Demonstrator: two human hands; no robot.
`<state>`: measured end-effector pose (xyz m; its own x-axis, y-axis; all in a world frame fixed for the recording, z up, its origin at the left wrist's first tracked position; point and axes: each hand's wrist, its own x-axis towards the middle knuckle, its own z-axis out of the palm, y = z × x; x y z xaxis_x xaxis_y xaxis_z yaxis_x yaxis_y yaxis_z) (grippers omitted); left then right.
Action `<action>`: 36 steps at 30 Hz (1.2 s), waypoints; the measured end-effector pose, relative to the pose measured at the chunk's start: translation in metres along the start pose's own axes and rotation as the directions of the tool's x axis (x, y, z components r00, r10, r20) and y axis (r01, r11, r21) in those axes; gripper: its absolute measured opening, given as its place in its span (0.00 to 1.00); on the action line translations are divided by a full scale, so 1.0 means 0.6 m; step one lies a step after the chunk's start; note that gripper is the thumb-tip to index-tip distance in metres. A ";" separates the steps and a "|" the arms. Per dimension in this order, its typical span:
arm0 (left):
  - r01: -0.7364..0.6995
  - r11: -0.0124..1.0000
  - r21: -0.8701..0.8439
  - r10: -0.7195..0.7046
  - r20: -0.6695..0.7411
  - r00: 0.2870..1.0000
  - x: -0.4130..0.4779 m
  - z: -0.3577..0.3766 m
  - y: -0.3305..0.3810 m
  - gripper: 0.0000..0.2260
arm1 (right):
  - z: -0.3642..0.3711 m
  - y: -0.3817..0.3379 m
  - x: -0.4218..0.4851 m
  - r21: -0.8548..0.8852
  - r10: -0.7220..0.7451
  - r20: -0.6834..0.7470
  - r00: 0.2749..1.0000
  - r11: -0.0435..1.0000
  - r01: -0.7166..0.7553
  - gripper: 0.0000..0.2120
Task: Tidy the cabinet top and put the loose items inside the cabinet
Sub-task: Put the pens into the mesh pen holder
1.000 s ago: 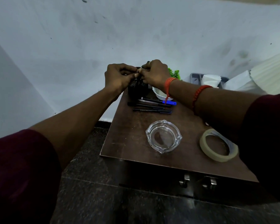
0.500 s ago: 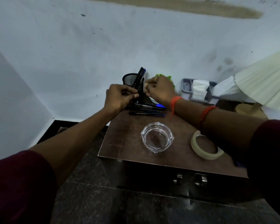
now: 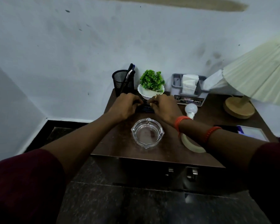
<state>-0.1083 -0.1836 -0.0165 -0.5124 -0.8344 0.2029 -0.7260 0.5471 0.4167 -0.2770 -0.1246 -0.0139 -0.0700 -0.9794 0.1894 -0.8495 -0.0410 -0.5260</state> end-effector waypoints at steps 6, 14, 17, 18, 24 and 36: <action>-0.007 0.994 0.113 -0.004 0.097 0.995 0.021 0.018 0.001 0.12 | 0.014 0.026 0.006 -0.068 0.048 0.042 0.998 0.997 -0.045 0.13; 0.037 0.988 0.148 -0.058 0.140 0.988 0.031 0.031 -0.003 0.18 | 0.022 0.029 0.009 -0.154 0.043 0.064 0.997 0.988 -0.033 0.13; 0.021 0.991 0.134 -0.040 0.145 0.989 0.028 0.031 -0.001 0.14 | 0.025 0.034 0.004 -0.210 0.046 0.078 0.996 0.977 -0.029 0.14; 0.018 0.990 0.137 -0.038 0.147 0.988 0.028 0.030 -0.001 0.14 | 0.025 0.036 0.001 -0.220 0.050 0.079 0.996 0.975 -0.031 0.15; -0.019 0.974 0.224 -0.020 0.169 0.986 0.026 0.026 0.002 0.17 | 0.017 0.032 0.000 -0.246 0.036 0.101 0.994 0.969 -0.010 0.15; -0.052 0.944 0.327 -0.020 0.213 0.977 0.027 0.021 0.009 0.17 | 0.013 0.030 -0.006 -0.251 0.011 0.122 0.992 0.968 0.021 0.11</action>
<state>-0.1262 -0.1933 -0.0223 -0.5837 -0.8120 0.0013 -0.8084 0.5812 0.0929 -0.2882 -0.1235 -0.0305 -0.0144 -0.9966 0.0809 -0.9547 -0.0104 -0.2975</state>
